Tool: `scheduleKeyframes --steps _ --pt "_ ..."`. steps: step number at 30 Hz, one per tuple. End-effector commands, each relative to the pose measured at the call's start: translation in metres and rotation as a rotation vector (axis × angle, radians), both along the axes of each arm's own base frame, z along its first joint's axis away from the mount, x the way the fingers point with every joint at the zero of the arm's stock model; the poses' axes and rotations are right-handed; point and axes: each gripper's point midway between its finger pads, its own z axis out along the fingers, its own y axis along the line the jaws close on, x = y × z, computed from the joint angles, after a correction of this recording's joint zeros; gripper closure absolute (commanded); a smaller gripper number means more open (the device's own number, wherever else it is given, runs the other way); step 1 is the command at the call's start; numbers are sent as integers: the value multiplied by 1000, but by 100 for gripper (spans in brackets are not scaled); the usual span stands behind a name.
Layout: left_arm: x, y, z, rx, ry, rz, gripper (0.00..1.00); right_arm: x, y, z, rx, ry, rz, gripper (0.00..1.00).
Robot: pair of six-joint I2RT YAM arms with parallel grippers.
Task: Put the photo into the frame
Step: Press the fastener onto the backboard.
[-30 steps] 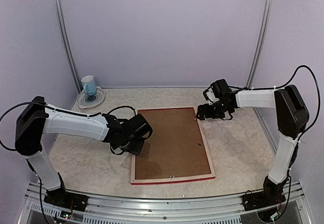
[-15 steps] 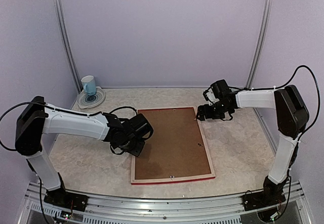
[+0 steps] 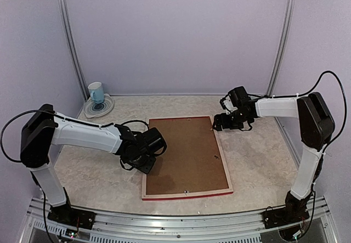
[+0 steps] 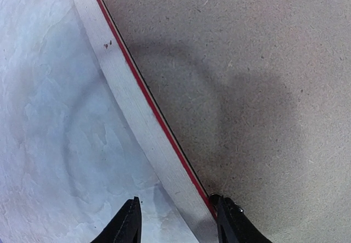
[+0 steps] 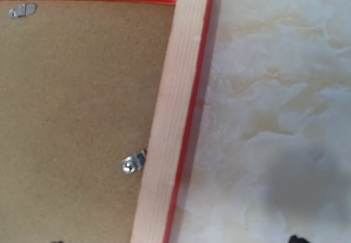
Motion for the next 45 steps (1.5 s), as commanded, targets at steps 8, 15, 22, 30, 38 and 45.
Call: scheduleKeyframes --steps 8,15,22,30,38,45 --pt "-4 -2 -10 22 26 -13 53 3 -3 9 10 -26 -1 12" --pt "-7 -2 -15 27 47 -17 53 3 -3 9 10 -26 0 12" --pt "-9 -2 -18 33 55 -20 56 4 -4 11 10 -29 -3 12" --pt "-10 -2 -18 32 58 -21 59 4 -4 11 11 -28 -2 12" --pt "-11 -2 -19 31 59 -24 63 4 -5 10 12 -28 -4 12" --pt "-10 -4 -21 29 57 -21 60 4 -5 11 14 -29 -5 12"
